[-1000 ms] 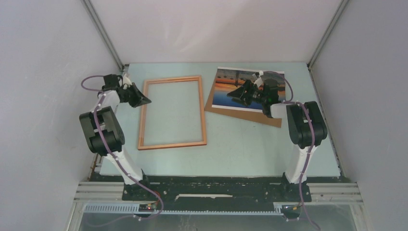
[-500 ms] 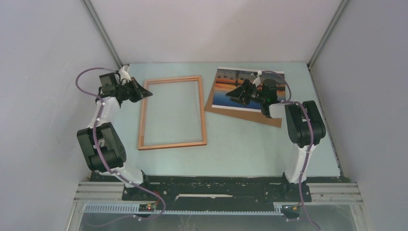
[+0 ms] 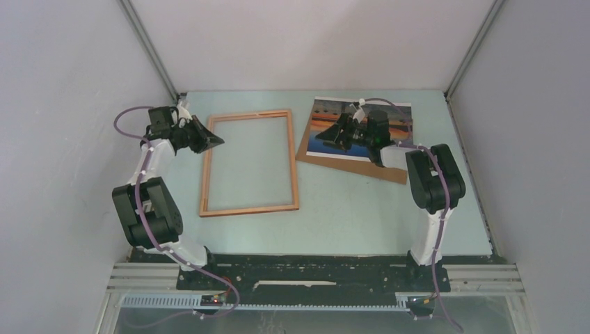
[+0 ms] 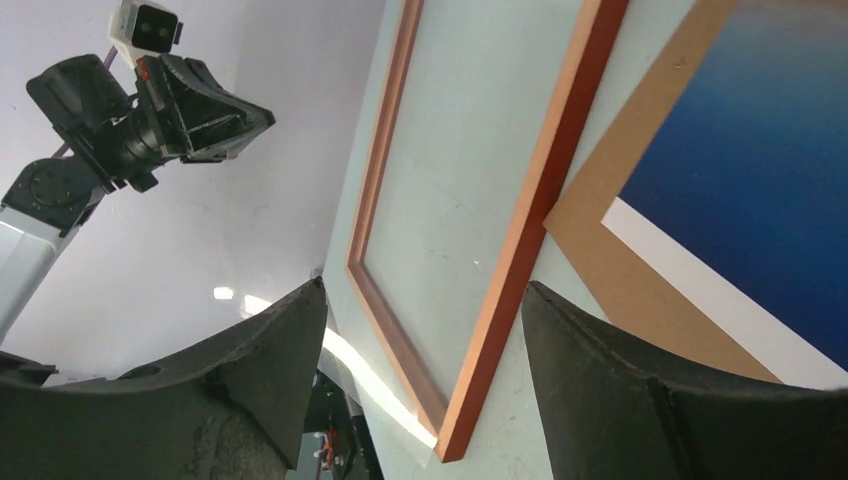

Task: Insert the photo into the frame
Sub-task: Place the photo frame item in the photo frame.

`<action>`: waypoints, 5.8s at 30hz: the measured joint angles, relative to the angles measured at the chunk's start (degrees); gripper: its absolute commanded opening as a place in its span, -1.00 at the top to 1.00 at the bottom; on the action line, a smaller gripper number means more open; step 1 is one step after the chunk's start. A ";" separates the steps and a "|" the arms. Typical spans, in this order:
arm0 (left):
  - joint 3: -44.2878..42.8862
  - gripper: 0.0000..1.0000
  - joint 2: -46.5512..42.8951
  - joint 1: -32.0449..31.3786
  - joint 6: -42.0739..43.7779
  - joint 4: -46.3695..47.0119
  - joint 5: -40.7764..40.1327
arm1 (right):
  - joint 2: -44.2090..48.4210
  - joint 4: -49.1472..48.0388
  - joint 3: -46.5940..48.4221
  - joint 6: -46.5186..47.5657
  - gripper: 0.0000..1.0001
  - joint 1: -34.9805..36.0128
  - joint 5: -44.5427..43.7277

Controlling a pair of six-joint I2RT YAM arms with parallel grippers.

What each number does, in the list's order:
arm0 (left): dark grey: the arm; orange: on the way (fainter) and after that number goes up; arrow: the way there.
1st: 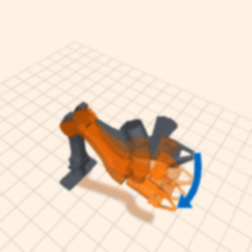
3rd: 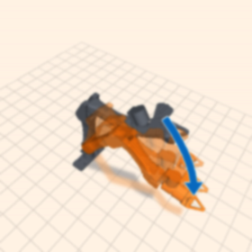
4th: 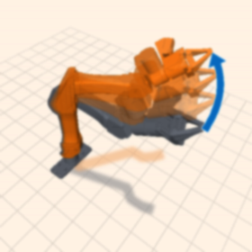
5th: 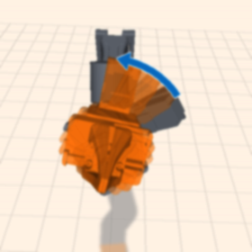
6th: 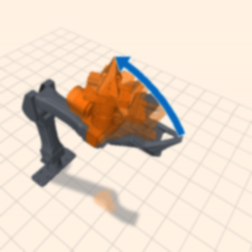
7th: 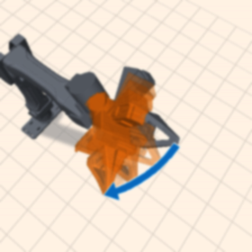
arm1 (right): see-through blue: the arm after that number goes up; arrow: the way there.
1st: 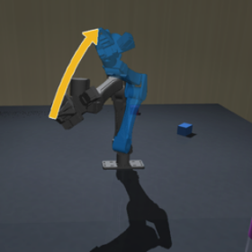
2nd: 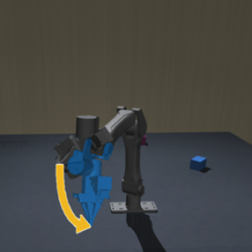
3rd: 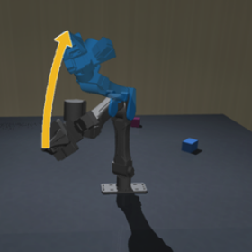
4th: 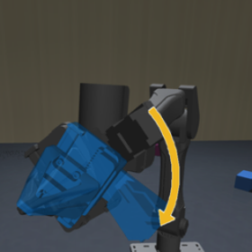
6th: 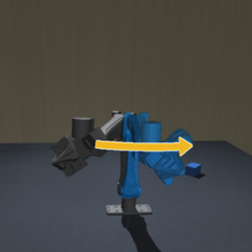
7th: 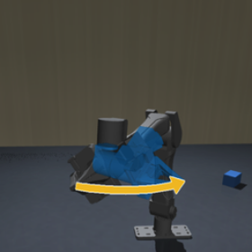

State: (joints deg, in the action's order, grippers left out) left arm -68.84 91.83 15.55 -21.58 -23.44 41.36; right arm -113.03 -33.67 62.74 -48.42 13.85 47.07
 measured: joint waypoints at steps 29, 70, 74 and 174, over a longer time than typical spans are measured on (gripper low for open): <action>-8.98 1.00 -9.60 -2.93 -11.26 -6.16 4.02 | -4.50 -0.90 2.47 -2.03 -0.55 2.62 1.73; -10.36 1.00 -1.07 -6.21 -24.96 7.41 5.25 | -25.81 -8.59 20.72 -18.60 -0.52 8.15 6.14; -10.36 1.00 -1.07 -6.21 -24.96 8.07 5.55 | -26.27 -9.86 21.16 -20.28 -0.47 8.63 6.25; -6.43 1.00 3.80 3.39 -1.68 -4.15 5.29 | -28.59 -0.17 29.73 -13.44 -0.21 12.20 6.19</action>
State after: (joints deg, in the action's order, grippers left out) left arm -75.26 95.64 18.94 -23.27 -27.59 46.65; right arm -141.62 -33.85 92.47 -61.87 26.04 53.25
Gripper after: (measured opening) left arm 0.003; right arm 0.600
